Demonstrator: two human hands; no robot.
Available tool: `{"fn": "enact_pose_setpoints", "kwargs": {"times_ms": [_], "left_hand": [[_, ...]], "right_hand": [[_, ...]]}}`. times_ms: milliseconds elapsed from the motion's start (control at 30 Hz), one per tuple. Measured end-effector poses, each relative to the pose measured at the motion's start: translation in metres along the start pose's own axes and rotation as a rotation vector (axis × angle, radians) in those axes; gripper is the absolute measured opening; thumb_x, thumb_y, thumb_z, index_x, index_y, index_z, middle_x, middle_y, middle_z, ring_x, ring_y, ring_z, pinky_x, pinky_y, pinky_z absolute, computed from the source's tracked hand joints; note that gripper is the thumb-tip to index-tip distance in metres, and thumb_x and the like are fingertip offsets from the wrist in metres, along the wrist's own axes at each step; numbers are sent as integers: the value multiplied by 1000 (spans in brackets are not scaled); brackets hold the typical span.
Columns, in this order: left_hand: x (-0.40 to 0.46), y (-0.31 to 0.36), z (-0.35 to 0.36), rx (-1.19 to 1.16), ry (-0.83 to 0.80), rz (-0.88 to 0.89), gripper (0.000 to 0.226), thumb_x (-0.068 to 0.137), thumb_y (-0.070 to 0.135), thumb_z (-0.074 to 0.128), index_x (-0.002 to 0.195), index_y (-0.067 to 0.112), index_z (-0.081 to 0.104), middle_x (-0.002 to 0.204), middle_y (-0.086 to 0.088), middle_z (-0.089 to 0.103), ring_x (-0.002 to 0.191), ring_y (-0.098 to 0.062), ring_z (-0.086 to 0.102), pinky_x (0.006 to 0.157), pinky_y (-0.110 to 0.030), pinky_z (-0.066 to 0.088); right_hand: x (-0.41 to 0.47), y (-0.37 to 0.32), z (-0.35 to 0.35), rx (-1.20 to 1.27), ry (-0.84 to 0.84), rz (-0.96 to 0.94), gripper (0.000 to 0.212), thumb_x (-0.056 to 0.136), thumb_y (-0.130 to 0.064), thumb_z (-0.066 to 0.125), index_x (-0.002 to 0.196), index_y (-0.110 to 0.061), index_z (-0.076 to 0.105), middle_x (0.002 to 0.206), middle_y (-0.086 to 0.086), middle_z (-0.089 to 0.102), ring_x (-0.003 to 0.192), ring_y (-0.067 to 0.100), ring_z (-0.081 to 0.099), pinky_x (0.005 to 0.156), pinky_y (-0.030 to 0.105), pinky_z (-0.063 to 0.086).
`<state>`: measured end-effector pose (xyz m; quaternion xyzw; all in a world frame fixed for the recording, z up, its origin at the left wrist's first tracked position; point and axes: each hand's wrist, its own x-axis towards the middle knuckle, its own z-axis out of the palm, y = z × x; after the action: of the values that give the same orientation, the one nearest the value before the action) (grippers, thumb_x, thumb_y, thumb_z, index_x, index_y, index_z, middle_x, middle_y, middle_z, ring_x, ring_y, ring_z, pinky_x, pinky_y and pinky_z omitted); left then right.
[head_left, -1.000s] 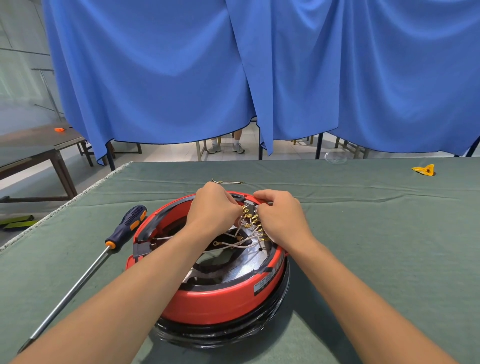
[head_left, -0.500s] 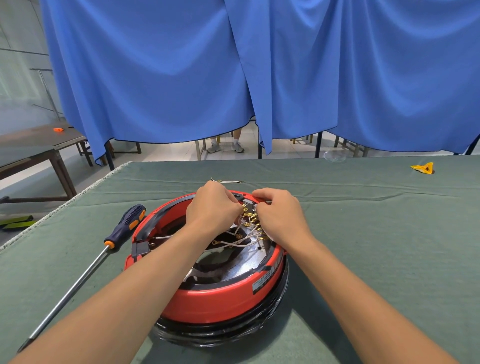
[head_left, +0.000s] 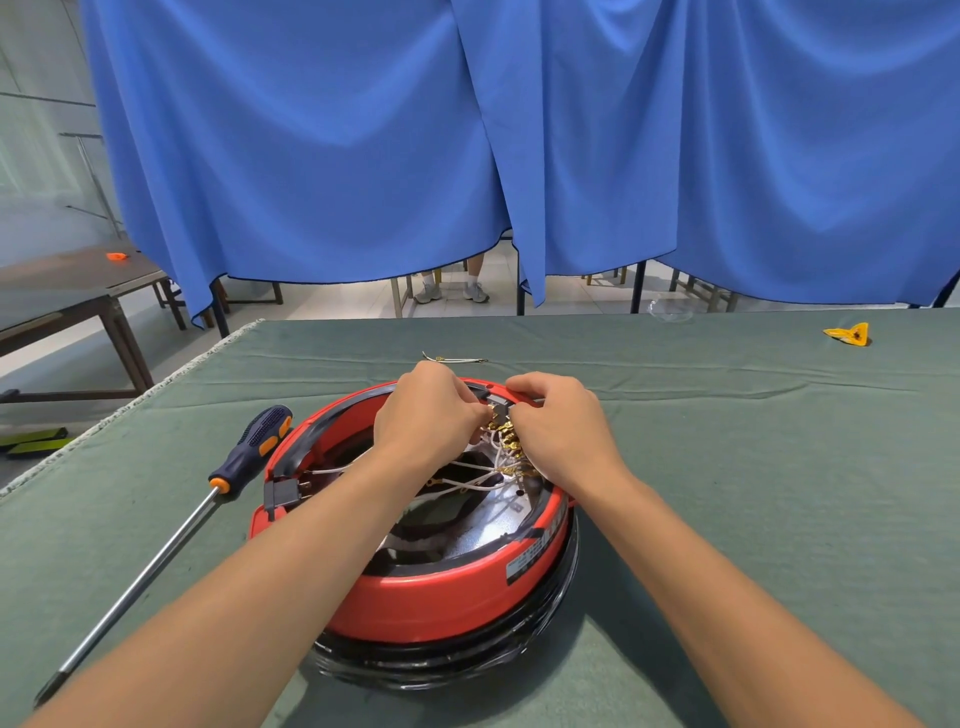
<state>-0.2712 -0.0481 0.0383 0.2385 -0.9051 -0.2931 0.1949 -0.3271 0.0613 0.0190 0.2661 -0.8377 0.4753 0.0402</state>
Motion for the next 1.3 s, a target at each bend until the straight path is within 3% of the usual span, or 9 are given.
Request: {"fn": "enact_pose_setpoints", "kwargs": {"times_ms": [133, 267, 500, 600, 733, 933, 1100, 1200, 1300], "left_hand": [[0, -1, 3, 99, -12, 12, 24, 89, 31, 64, 77, 14, 75, 60, 0, 60, 60, -19, 55, 58, -28, 39], [-1, 0, 4, 261, 79, 111, 22, 91, 31, 59, 84, 18, 75, 79, -2, 71, 76, -23, 63, 62, -29, 42], [0, 2, 7, 432, 138, 204, 21, 94, 26, 53, 94, 14, 71, 90, -7, 68, 81, -28, 62, 63, -32, 43], [1, 1, 7, 430, 125, 222, 20, 94, 25, 54, 93, 14, 71, 89, -6, 69, 81, -27, 62, 63, -32, 43], [0, 0, 7, 422, 115, 246, 21, 93, 22, 53, 92, 13, 72, 89, -7, 70, 84, -28, 62, 67, -34, 47], [1, 0, 8, 409, 127, 264, 22, 93, 21, 50, 93, 13, 71, 92, -7, 69, 87, -28, 62, 65, -31, 42], [-1, -1, 8, 397, 126, 266, 25, 93, 23, 50, 88, 14, 72, 85, -5, 69, 81, -27, 62, 62, -30, 41], [-4, 1, 6, 374, 143, 227, 28, 89, 25, 48, 75, 12, 68, 72, -5, 64, 73, -28, 59, 58, -30, 39], [-8, 3, 4, 320, 183, 259, 24, 86, 23, 48, 85, 16, 71, 83, -2, 68, 80, -26, 61, 64, -32, 46]], "right_hand": [[-1, -2, -1, -2, -4, 1, 27, 83, -8, 51, 101, -14, 71, 95, -2, 70, 87, 13, 56, 79, 30, 44], [-2, -3, -1, -17, 4, 7, 24, 82, -8, 51, 96, -10, 71, 98, 4, 71, 96, 22, 62, 85, 37, 49], [-2, -2, 0, -3, -1, 3, 26, 82, -8, 51, 98, -15, 72, 97, 0, 71, 93, 19, 60, 82, 33, 47], [-1, 0, 0, -3, -5, -2, 30, 83, -9, 52, 104, -19, 70, 90, -9, 64, 89, 12, 55, 78, 27, 42], [1, 3, 0, -7, -27, -12, 40, 80, -7, 53, 117, -20, 62, 98, -12, 57, 96, 10, 54, 82, 25, 39], [5, 6, 2, -12, -22, -10, 24, 76, -8, 54, 95, -22, 54, 85, -15, 55, 89, 14, 56, 75, 30, 43], [5, 7, 2, 64, -7, 22, 23, 80, -5, 49, 94, -23, 54, 87, -14, 57, 90, 14, 56, 72, 28, 41], [4, 4, 2, 169, 20, 81, 25, 85, -6, 42, 98, -23, 55, 98, -7, 60, 97, 14, 55, 80, 30, 41], [3, 4, 0, 232, 48, 124, 29, 86, -5, 39, 101, -23, 58, 105, -5, 62, 100, 14, 55, 82, 29, 41]]}}
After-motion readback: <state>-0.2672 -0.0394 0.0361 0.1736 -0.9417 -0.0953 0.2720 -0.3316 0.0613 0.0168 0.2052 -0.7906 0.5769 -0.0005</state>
